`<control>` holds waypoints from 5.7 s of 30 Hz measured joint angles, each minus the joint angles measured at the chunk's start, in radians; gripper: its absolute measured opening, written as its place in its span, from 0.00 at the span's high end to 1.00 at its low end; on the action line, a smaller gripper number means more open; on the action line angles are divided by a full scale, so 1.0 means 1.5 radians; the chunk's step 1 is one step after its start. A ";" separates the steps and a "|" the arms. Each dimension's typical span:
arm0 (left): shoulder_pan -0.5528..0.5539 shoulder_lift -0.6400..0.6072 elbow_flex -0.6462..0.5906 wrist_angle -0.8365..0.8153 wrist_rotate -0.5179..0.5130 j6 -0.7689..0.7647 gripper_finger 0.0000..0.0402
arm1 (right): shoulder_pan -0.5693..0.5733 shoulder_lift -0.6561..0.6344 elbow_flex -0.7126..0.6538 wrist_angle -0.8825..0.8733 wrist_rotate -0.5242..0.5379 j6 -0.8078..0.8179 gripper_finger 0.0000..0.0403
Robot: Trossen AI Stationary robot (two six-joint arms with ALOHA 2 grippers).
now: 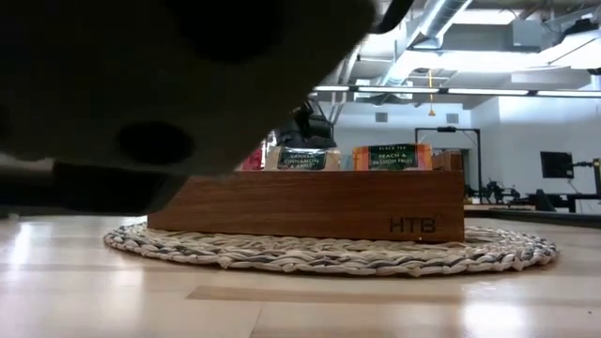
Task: Pick & Place Tea
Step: Put the orange tea bag into the right section of the wooden organizer
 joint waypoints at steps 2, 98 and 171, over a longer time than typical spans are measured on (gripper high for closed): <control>0.000 0.000 0.000 0.000 -0.001 0.002 1.00 | 0.000 0.000 0.000 -0.001 0.000 0.001 1.00; -0.059 -1.046 -0.546 0.288 -0.278 -0.176 1.00 | -0.499 0.518 0.213 -0.107 -0.560 0.109 1.00; -0.059 -1.027 -0.546 0.227 -0.233 -0.161 1.00 | -0.342 0.278 -0.261 0.115 -0.346 -0.035 0.23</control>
